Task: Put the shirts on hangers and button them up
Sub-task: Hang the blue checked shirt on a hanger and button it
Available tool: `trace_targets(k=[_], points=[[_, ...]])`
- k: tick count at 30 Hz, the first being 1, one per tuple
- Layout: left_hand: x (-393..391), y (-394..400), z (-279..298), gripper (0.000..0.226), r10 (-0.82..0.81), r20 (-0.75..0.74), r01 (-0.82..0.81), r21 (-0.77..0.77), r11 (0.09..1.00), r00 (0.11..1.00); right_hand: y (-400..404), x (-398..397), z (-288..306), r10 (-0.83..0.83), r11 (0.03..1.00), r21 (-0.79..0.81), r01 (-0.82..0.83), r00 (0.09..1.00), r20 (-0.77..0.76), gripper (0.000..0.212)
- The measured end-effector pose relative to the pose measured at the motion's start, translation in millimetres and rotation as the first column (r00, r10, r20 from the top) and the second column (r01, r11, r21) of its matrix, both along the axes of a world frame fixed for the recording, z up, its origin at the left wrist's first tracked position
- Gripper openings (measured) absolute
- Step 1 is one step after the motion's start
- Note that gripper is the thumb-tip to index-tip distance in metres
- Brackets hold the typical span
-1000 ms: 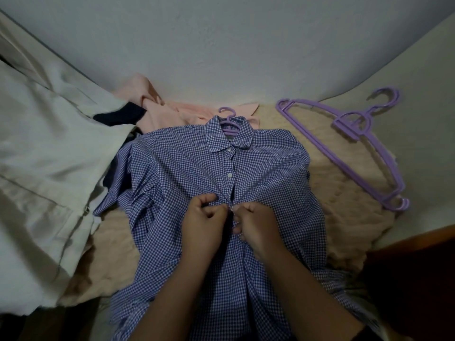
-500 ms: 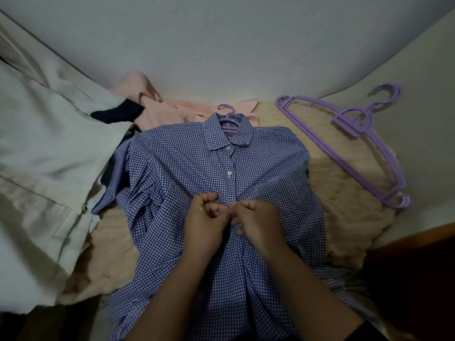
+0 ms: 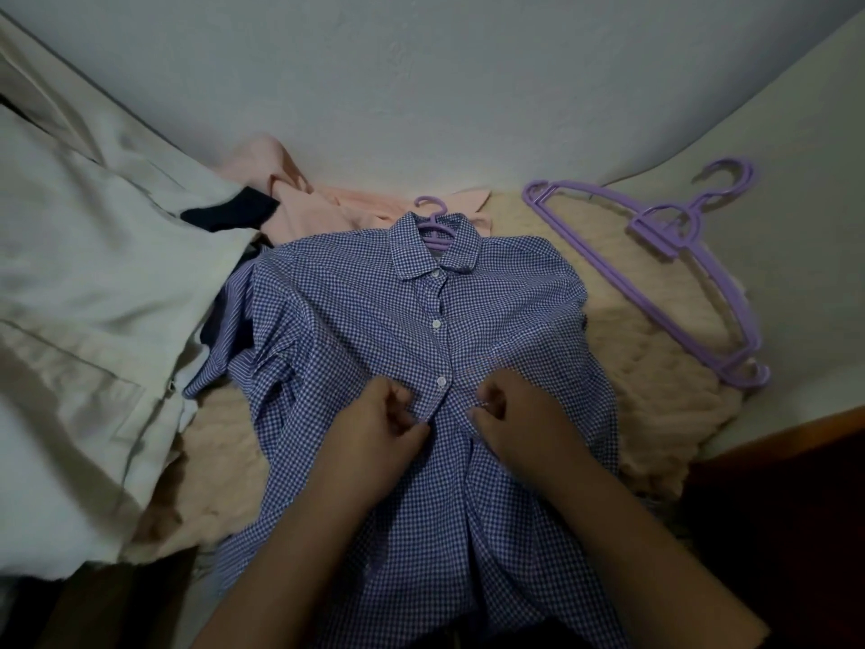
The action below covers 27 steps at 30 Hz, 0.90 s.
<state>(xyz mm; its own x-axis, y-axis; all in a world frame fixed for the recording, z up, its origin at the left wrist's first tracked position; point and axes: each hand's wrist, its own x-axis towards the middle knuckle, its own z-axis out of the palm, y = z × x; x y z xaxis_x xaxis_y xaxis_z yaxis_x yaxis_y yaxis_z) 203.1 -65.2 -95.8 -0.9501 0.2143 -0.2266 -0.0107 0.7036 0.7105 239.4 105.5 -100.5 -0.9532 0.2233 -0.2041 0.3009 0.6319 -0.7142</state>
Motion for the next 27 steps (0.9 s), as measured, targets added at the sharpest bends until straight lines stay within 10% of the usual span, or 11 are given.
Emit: trace_targets(k=[7, 15, 21, 27], points=[[34.4, -25.5, 6.1, 0.032, -0.179, -0.178, 0.056, -0.539, 0.84, 0.968, 7.7, 47.5, 22.9, 0.173, 0.909, 0.316, -0.272, 0.936, 0.306, 0.02], [61.6, -21.3, 6.5, 0.036, -0.046, -0.146, 0.013, -0.224, 0.975, 0.988, -26.6, 63.2, -2.6, 0.062, 0.998, -0.004, -0.062, 0.986, 0.157, 0.007], [64.9, -13.4, -2.4, 0.034, -0.033, -0.188, -0.006, -0.206, 0.979, 0.982, -34.0, 51.0, -10.8, -0.059, 0.995, 0.073, 0.064, 0.996, -0.072, 0.014], [46.8, 6.7, -12.6, 0.048, -0.08, -0.237, 0.027, -0.218, 0.976, 0.968, -24.4, 33.0, -12.1, -0.105, 0.985, 0.143, 0.098, 0.994, 0.039, 0.023]])
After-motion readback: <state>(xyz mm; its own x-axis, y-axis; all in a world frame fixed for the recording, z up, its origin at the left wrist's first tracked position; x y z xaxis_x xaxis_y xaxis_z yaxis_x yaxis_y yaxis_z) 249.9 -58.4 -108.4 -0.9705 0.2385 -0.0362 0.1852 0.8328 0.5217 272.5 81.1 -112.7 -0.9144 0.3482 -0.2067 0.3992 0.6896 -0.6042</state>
